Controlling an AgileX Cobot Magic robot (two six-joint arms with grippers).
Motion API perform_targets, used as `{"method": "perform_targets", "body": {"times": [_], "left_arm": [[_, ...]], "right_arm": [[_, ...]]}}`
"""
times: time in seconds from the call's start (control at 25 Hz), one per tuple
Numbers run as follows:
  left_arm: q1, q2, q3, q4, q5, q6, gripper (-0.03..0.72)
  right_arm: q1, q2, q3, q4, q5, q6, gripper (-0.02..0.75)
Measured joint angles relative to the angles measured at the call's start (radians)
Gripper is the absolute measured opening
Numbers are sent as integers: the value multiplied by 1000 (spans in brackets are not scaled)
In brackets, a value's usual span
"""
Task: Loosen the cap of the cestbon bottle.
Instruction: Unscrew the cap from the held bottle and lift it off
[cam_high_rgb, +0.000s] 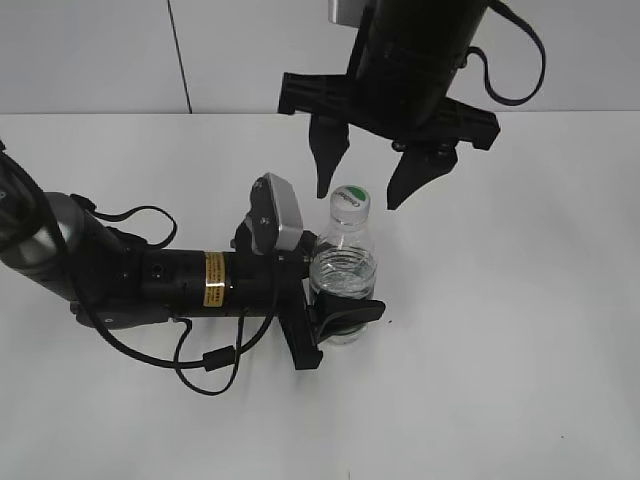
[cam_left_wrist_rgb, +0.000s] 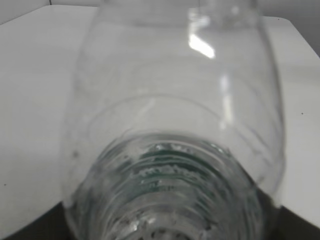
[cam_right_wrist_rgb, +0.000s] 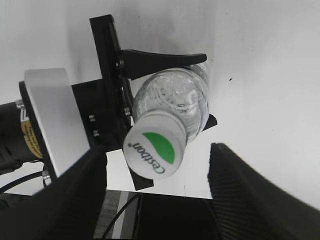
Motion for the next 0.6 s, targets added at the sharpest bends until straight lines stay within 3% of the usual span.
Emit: {"method": "perform_targets", "body": {"times": [0.6], "left_arm": [[0, 0, 0, 0, 0, 0, 406]], "right_arm": [[0, 24, 0, 2, 0, 1, 484]]}}
